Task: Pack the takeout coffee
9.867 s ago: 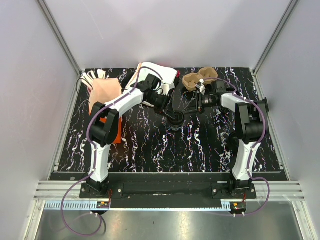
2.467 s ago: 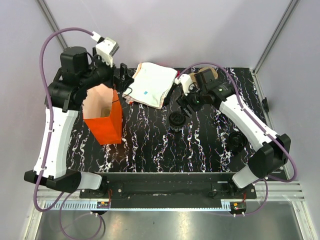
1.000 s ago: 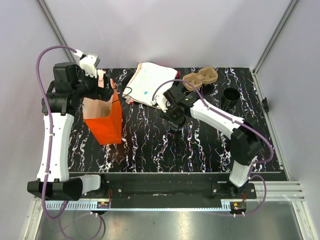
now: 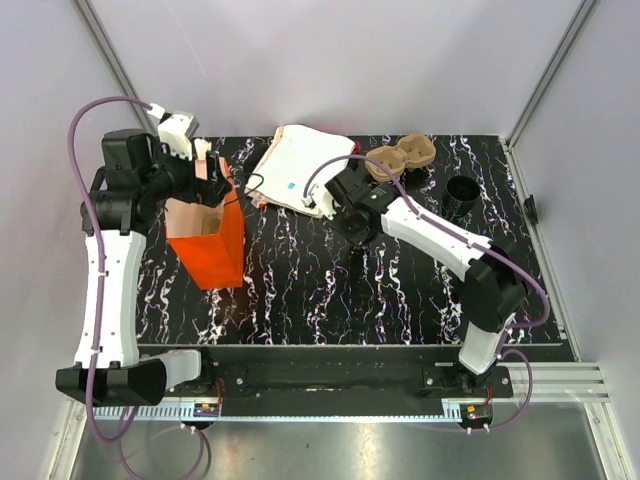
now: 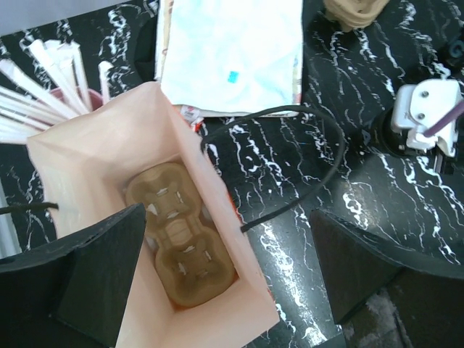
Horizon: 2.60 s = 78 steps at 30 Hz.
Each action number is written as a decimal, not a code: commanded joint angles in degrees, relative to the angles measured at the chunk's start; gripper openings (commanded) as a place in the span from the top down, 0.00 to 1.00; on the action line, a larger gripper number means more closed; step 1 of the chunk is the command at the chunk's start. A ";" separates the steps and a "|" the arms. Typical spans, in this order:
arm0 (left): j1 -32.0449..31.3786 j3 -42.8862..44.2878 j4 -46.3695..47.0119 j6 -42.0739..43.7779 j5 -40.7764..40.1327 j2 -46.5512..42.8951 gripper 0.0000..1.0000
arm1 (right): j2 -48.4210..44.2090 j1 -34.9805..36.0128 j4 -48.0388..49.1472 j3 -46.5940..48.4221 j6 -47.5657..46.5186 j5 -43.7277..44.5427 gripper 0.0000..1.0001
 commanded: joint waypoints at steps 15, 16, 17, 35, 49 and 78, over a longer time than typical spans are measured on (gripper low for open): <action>-3.74 0.82 0.18 0.47 -6.81 6.96 0.08 | -16.62 -8.90 -5.68 17.96 0.83 -0.31 1.00; -3.74 0.90 0.27 0.12 -7.26 7.23 0.09 | -17.15 -8.99 -5.68 17.97 0.75 -0.40 1.00; -3.74 0.99 0.27 0.12 -7.79 7.50 0.11 | -18.02 -9.17 -5.77 17.97 0.75 -0.57 1.00; -6.90 1.69 -1.58 0.29 -10.43 13.91 0.67 | -22.16 -11.45 -5.68 17.96 -0.31 0.04 1.00; -12.70 4.15 -5.00 4.86 -9.55 12.51 1.00 | -22.25 -12.68 -5.77 21.04 -1.19 1.88 0.99; -45.39 29.28 -10.28 8.03 -14.38 30.43 1.00 | -22.34 -17.95 -5.94 27.02 -0.66 4.96 1.00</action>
